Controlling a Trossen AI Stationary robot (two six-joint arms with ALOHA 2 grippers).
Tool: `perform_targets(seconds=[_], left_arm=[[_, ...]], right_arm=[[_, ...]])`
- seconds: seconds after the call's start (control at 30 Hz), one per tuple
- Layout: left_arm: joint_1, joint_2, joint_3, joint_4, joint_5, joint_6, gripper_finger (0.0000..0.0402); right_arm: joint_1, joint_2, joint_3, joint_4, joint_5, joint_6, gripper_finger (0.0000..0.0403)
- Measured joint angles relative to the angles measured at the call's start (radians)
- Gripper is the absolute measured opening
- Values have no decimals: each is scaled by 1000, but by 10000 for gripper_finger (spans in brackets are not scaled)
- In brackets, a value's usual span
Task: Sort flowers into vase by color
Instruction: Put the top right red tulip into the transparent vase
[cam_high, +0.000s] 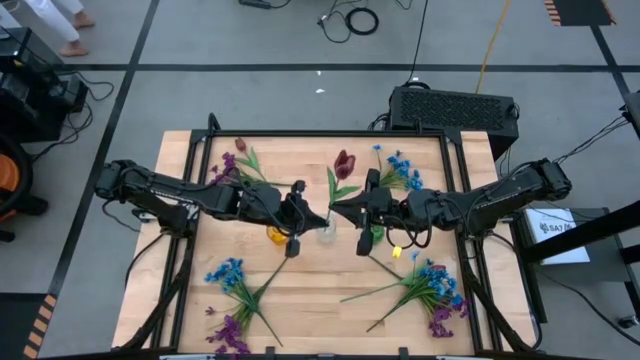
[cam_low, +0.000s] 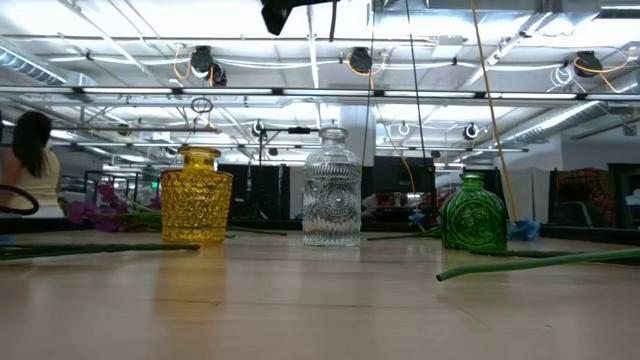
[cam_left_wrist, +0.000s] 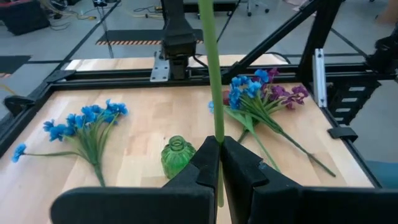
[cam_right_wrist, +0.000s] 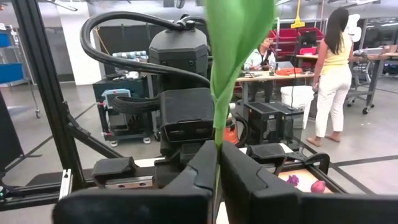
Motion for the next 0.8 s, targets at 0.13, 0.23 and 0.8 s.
perform_targets(seconds=[0.13,0.23,0.8], left_arm=[[0,0,0,-8,-19,-1,16],[-1,0,0,-37,-20,-2,27],[-1,-135,0,-368,-84,-32,136]], right_arm=[[0,0,0,-4,1,-10,5],[-1,0,0,-25,1,-15,3],[-57,-1,0,-155,2,45,1]])
